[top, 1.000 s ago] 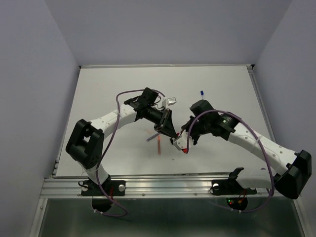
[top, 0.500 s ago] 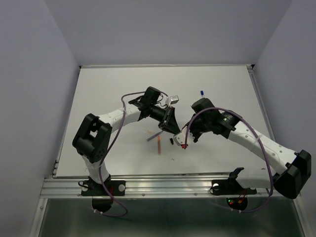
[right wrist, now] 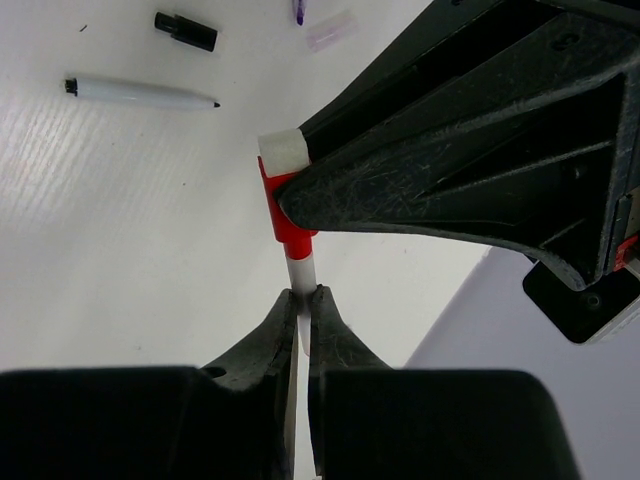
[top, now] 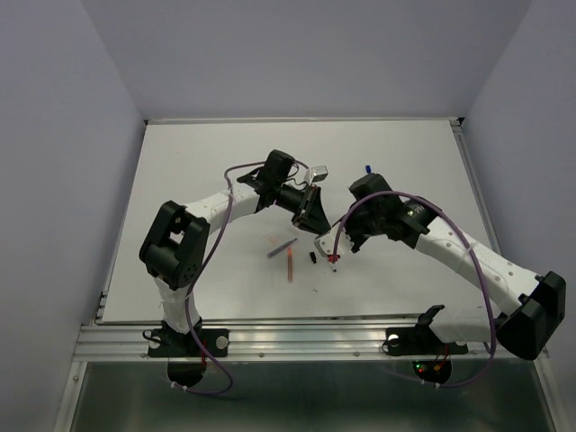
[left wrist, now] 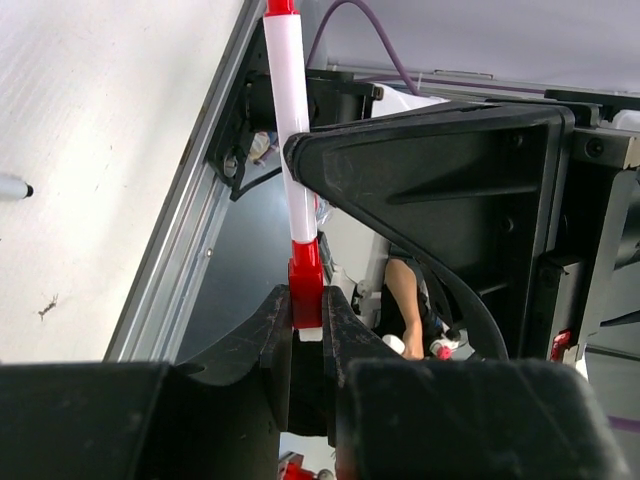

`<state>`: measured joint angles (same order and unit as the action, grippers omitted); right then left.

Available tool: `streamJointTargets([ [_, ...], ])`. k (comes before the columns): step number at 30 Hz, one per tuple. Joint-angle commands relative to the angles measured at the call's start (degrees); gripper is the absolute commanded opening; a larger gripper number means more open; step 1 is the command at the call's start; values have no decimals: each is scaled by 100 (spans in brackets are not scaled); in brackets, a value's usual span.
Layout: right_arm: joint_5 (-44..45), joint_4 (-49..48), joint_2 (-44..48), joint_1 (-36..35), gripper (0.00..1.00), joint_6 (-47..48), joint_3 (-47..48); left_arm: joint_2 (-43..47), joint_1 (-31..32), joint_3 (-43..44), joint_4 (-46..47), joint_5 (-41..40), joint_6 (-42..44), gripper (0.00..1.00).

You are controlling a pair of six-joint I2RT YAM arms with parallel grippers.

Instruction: Insert the pens into the pen caps

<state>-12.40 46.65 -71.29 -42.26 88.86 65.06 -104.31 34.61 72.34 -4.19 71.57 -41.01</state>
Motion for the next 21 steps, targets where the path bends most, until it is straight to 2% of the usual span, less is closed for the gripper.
streamJointTargets([
  [1, -2802, -192, 9, -511, 1, -211, 235, -45, -69, 861, 1309, -1374, 321, 0],
  [6, -2803, -166, 18, -511, 1, -203, 244, -98, 98, 1081, 446, -1435, 849, 0],
  [12, -2487, -209, -96, -511, 1, -176, 253, 86, 248, 1090, -1099, -1698, 1666, 0],
  [14, -2355, -209, -122, -511, 1, -176, 244, 156, 248, 1133, -1321, -1804, 1824, 5],
  [17, -2310, -166, -122, -511, 1, -167, 244, 166, 248, 1221, -1445, -1761, 1869, 6],
  [19, -2302, -104, -131, -511, 1, -150, 262, 157, 274, 1248, -1418, -1717, 1869, 11],
  [21, -2249, -86, -166, -511, 1, -141, 262, 148, 301, 1265, -1401, -1682, 1869, 22],
])
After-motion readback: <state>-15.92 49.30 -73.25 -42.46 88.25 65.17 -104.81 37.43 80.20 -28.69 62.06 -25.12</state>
